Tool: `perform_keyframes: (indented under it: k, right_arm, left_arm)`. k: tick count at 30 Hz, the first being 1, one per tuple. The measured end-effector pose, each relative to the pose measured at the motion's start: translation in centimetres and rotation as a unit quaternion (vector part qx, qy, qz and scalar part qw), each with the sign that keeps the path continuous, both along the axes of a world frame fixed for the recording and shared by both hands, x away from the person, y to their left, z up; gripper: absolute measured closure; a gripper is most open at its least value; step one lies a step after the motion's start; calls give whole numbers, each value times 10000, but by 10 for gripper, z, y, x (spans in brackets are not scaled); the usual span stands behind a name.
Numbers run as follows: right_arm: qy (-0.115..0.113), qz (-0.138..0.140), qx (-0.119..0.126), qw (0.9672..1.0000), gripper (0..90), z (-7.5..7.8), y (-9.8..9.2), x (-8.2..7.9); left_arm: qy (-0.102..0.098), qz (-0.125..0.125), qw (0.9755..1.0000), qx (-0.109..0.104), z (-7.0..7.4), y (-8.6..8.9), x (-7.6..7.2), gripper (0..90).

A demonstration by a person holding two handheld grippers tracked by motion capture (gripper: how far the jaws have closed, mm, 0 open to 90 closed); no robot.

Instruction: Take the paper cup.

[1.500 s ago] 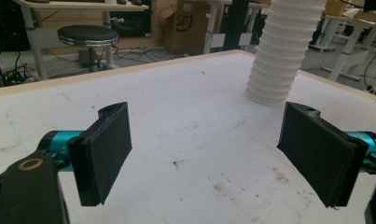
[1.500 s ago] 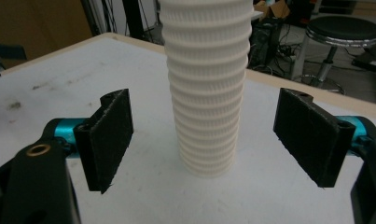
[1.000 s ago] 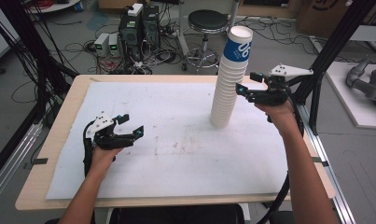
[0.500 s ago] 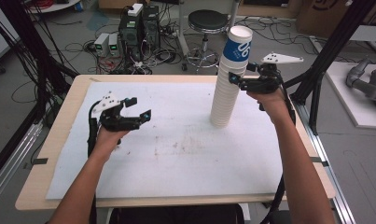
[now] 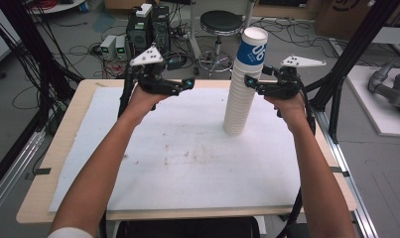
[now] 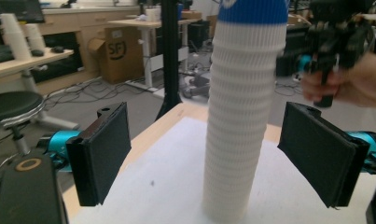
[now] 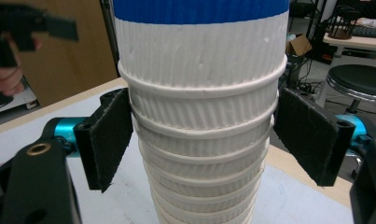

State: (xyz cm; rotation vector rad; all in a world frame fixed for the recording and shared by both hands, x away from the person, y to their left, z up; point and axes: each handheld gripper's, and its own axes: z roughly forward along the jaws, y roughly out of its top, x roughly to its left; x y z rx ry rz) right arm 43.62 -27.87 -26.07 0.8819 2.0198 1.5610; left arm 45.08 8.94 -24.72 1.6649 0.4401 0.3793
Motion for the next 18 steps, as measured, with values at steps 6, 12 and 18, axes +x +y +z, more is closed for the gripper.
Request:
perform_keyframes:
  k: [6, 12, 18]
  right_arm:
    - [-17, 4, 4, 10000, 206, 0, 0, 0]
    - [-8, 14, -1, 10000, 206, 0, -1, 0]
    - [-35, 35, -38, 10000, 206, 0, -1, 0]
  left_arm:
    - [-7, -300, 9995, -25, 27, -36, 19, 163]
    - [-19, -425, 9991, -36, 37, -59, 25, 163]
    - [-47, -606, 9981, 63, 52, -92, 32, 163]
